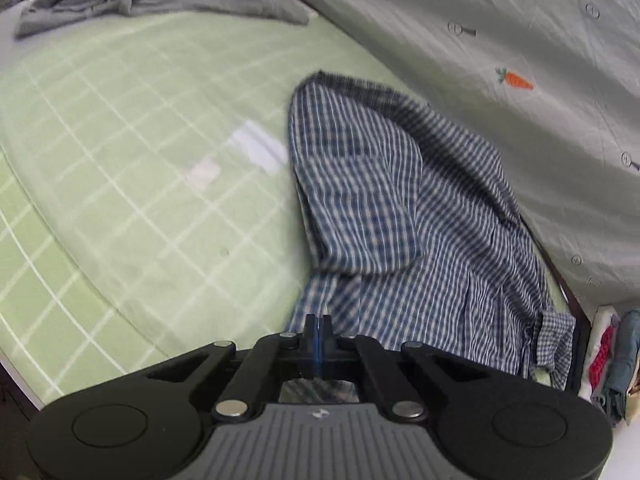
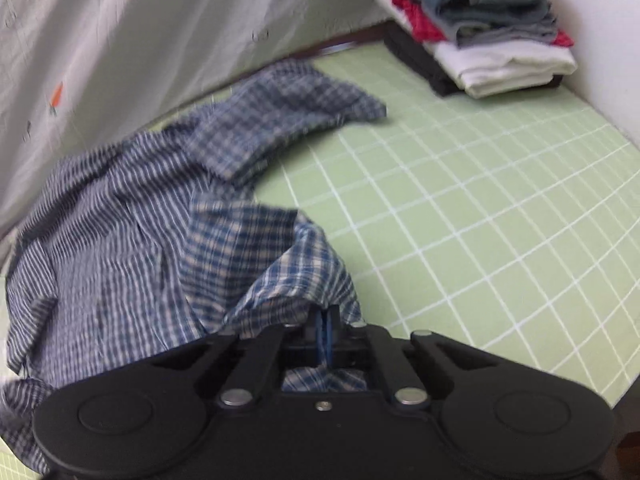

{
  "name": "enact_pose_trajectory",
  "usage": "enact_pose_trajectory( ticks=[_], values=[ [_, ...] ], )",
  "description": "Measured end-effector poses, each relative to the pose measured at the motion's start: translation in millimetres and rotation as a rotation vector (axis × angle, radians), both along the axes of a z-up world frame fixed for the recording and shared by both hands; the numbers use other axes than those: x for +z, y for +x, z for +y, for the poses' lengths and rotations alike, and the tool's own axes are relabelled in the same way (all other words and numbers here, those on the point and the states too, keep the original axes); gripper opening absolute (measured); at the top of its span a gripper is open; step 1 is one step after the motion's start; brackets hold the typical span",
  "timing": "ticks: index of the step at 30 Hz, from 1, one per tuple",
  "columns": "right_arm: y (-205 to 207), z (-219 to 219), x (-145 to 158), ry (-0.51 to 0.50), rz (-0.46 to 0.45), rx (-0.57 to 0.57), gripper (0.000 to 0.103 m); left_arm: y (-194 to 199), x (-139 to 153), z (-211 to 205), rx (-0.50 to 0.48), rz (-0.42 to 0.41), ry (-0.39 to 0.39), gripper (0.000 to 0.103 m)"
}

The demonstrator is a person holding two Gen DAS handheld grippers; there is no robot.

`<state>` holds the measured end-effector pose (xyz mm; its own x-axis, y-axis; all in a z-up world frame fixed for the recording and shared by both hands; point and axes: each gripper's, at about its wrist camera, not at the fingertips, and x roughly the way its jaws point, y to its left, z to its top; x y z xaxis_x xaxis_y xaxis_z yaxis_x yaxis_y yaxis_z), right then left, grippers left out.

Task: Fold clothes

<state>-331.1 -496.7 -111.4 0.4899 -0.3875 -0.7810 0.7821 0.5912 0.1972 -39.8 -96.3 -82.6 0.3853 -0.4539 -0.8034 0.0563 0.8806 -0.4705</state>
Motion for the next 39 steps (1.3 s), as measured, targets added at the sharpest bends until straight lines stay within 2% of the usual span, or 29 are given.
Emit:
enact_pose_trajectory(
  ticks=[4, 10, 12, 15, 16, 17, 19, 20, 21, 22, 23, 24, 25, 26, 28, 31, 35, 39],
  values=[
    [-8, 4, 13, -0.044, -0.015, -0.047, 0.002, 16, 14, 23, 0.023, -0.03, -0.019, 0.0],
    [-27, 8, 11, -0.074, 0.044, -0.125, 0.002, 22, 11, 46, 0.052, -0.019, 0.002, 0.0],
    [-30, 11, 5, -0.067, 0.088, -0.12, 0.002, 21, 4, 52, 0.061, -0.01, 0.045, 0.0],
    [-27, 15, -12, -0.009, 0.175, -0.11, 0.003, 19, -4, 54, 0.019, -0.026, 0.205, 0.0],
    [-27, 15, -17, 0.013, 0.186, -0.124, 0.003, 18, -4, 57, 0.009, -0.03, 0.225, 0.0],
    [-24, 15, -18, 0.016, 0.194, -0.125, 0.007, 17, -5, 60, 0.002, -0.031, 0.224, 0.0],
    [-17, 17, -16, -0.009, 0.204, -0.118, 0.036, 16, -2, 58, -0.002, -0.032, 0.206, 0.0],
    [-11, 19, -11, -0.043, 0.201, -0.109, 0.057, 16, -1, 56, -0.004, -0.032, 0.196, 0.0],
    [-6, 20, -6, -0.073, 0.192, -0.1, 0.064, 17, 0, 53, -0.005, -0.033, 0.185, 0.002],
    [2, 20, 0, -0.104, 0.177, -0.09, 0.065, 17, 1, 51, -0.006, -0.034, 0.175, 0.005],
    [10, 18, 5, -0.12, 0.16, -0.08, 0.07, 18, 3, 47, -0.011, -0.037, 0.172, 0.008],
    [19, 15, 9, -0.134, 0.143, -0.069, 0.081, 19, 4, 41, -0.017, -0.043, 0.174, 0.014],
    [27, 12, 14, -0.147, 0.126, -0.058, 0.085, 21, 6, 35, -0.022, -0.045, 0.166, 0.02],
    [37, 8, 17, -0.158, 0.114, -0.044, 0.087, 23, 7, 29, -0.025, -0.046, 0.153, 0.023],
    [57, 1, 23, -0.179, 0.095, -0.013, 0.087, 28, 10, 17, -0.034, -0.05, 0.134, 0.035],
    [85, -10, 33, -0.205, 0.056, 0.026, 0.089, 39, 13, -3, -0.059, -0.062, 0.132, 0.041],
    [117, -31, 44, -0.206, -0.011, 0.047, 0.091, 62, 13, -31, -0.087, -0.068, 0.128, 0.044],
    [163, -58, 48, -0.241, -0.027, 0.096, 0.093, 103, 11, -72, -0.13, -0.079, 0.135, 0.048]
  ],
)
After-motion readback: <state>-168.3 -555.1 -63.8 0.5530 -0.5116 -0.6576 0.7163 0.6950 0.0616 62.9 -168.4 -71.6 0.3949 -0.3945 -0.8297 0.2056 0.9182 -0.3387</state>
